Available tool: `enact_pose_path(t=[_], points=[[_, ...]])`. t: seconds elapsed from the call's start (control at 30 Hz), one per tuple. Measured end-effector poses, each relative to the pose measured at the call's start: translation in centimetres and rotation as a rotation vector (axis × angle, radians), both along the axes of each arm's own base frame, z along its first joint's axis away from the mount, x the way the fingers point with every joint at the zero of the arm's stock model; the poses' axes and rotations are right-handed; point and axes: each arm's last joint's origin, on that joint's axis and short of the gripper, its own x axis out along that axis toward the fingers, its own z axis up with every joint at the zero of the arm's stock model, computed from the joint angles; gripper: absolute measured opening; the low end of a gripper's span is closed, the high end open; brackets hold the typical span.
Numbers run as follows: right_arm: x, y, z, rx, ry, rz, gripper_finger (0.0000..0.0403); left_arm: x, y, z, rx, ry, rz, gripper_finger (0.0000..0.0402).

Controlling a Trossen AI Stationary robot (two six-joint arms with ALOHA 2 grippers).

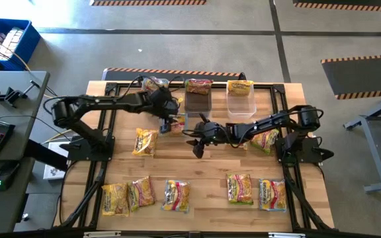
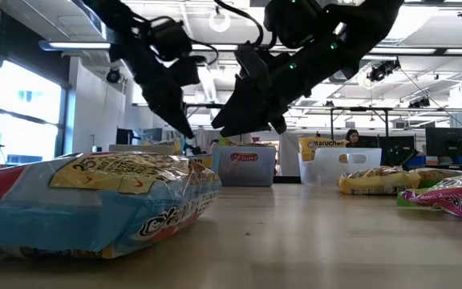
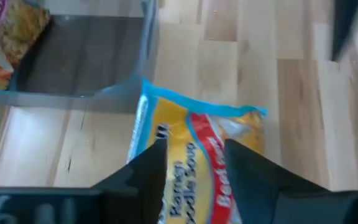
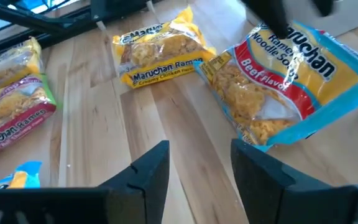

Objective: Sort Maruchan noodles
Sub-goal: Put the blue noodle pack into the gray bin

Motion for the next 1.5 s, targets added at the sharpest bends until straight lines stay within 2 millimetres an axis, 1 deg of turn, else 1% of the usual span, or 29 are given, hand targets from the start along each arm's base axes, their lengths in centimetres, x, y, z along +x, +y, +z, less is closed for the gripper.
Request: enact_pose_path(t=[0.1, 0.2, 0.37, 0.5, 0.67, 0.8, 1.0, 1.07, 1.17, 1.37, 1.43, 1.5], points=[[0.0, 0.0, 0.0, -0.014, 0.003, 0.014, 0.0156, 1.0, 1.6, 0.0, 0.005, 0.027, -0.006, 0.0184], [0.0, 0.1, 0.0, -0.015, 0.005, 0.032, 0.0156, 2.0, 3.3, -0.3, 0.003, 0.077, -0.017, 0.0198], [0.0, 0.6, 0.0, -0.031, 0.007, 0.060, 0.0156, 3.0, 6.1, -1.0, -0.116, 0.168, -0.033, 0.0202], [0.0, 1.1, 0.0, -0.048, 0.009, 0.085, 0.0156, 3.3, 7.5, -1.7, -0.150, 0.223, -0.049, 0.0203], [0.0, 1.3, 0.0, -0.054, 0.009, 0.093, 0.0156, 3.3, 7.8, -3.0, -0.240, 0.265, -0.097, 0.0203], [0.0, 1.3, 0.0, -0.067, 0.010, 0.100, 0.0156, 3.4, 7.9, -3.9, -0.253, 0.290, -0.101, 0.0203], [0.0, 1.2, 0.0, -0.073, 0.011, 0.095, 0.0156, 3.6, 7.5, -4.2, -0.232, 0.300, -0.157, 0.0198], [0.0, 1.2, 0.0, -0.072, 0.011, 0.095, 0.0156, 3.6, 7.4, -4.2, -0.229, 0.303, -0.171, 0.0185], [0.0, 1.2, 0.0, -0.072, 0.011, 0.095, 0.0156, 3.6, 7.3, -4.2, -0.228, 0.313, -0.193, 0.0146], [-0.1, 1.3, -0.1, -0.065, 0.019, 0.106, 0.0155, 3.2, 6.7, -4.2, -0.308, 0.310, -0.265, 0.0025], [-0.2, 1.3, -0.2, -0.056, 0.039, 0.109, 0.0154, 3.0, 6.6, -4.1, -0.333, 0.318, -0.273, 0.0008], [-0.6, 1.2, 0.2, -0.067, 0.068, 0.097, 0.0154, 2.9, 6.4, -3.8, -0.335, 0.319, -0.276, 0.0011]])
